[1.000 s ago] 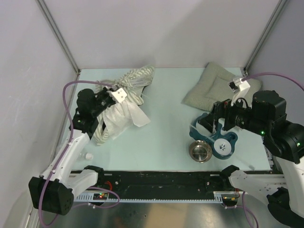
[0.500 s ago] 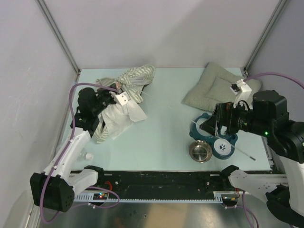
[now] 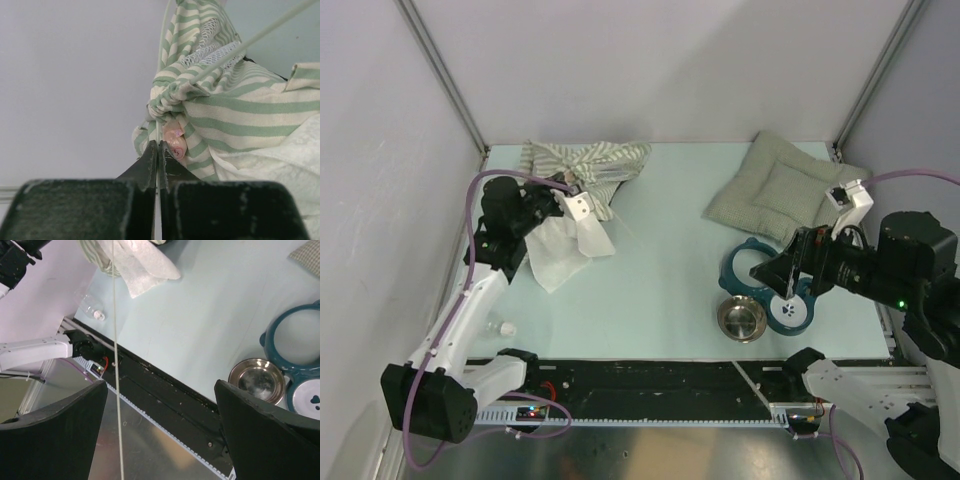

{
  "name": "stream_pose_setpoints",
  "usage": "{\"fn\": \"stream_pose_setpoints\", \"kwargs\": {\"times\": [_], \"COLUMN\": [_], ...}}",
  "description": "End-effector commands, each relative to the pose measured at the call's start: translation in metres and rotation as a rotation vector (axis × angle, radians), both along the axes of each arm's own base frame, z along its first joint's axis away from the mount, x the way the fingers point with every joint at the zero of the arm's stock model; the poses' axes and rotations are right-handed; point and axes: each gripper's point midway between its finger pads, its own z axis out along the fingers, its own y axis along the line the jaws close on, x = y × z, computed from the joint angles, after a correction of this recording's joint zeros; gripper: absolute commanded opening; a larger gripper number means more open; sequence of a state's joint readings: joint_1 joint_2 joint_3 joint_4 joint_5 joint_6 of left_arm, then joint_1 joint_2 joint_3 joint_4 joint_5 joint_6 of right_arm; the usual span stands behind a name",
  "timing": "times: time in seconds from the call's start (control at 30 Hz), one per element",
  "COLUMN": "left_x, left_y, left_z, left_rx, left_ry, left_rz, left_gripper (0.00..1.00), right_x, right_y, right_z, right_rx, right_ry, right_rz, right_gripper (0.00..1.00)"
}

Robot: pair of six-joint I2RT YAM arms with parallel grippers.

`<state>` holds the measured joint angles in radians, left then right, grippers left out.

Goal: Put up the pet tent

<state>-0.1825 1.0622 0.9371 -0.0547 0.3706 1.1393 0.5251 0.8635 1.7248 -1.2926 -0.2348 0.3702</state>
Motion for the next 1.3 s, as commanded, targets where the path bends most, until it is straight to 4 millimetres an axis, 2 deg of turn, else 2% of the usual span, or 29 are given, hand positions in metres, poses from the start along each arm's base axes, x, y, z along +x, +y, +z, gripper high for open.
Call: {"fn": "stream_pose_setpoints", "kwargs": {"times": [0.0, 0.17, 0.3, 0.4, 0.6, 0.73, 0.8, 0.93, 1.03, 1.17, 1.27], "left_x": [0.002, 0.002, 0.000, -0.001, 0.000, 0.000, 0.000, 0.002, 0.003, 0.006, 0.007], "left_y": [0.004, 0.010, 0.013, 0.014, 0.014, 0.013, 0.013, 0.014, 0.014, 0.015, 0.016], "left_z": [0.007, -0.014, -0.021, -0.023, -0.023, -0.022, -0.022, -0.024, -0.025, -0.027, -0.027], "left_rx": [0.043, 0.092, 0.115, 0.122, 0.116, 0.106, 0.101, 0.089, 0.079, 0.073, 0.071], "left_ry": [-0.038, -0.016, -0.013, -0.012, -0.010, -0.007, -0.006, 0.009, 0.019, 0.029, 0.033], "left_rz": [-0.001, 0.017, 0.023, 0.030, 0.032, 0.033, 0.034, 0.041, 0.048, 0.060, 0.065], "left_gripper": [0.00, 0.00, 0.00, 0.00, 0.00, 0.00, 0.00, 0.00, 0.00, 0.00, 0.00], "right_x": [-0.004, -0.031, -0.048, -0.059, -0.087, -0.107, -0.114, -0.131, -0.144, -0.155, -0.159], "right_y": [0.015, 0.034, 0.041, 0.043, 0.039, 0.040, 0.041, 0.045, 0.043, 0.043, 0.045], "right_z": [-0.010, -0.042, -0.046, -0.045, -0.077, -0.093, -0.099, -0.100, -0.108, -0.110, -0.110], "right_rx": [0.016, 0.030, 0.072, 0.098, 0.080, 0.091, 0.089, 0.108, 0.080, 0.075, 0.080], "right_ry": [0.062, 0.227, 0.288, 0.328, 0.443, 0.515, 0.539, 0.572, 0.617, 0.651, 0.657], "right_rz": [0.077, 0.256, 0.335, 0.368, 0.466, 0.559, 0.589, 0.668, 0.724, 0.779, 0.795], "right_gripper": [0.94, 0.93, 0.92, 0.94, 0.90, 0.74, 0.70, 0.63, 0.51, 0.44, 0.32]}}
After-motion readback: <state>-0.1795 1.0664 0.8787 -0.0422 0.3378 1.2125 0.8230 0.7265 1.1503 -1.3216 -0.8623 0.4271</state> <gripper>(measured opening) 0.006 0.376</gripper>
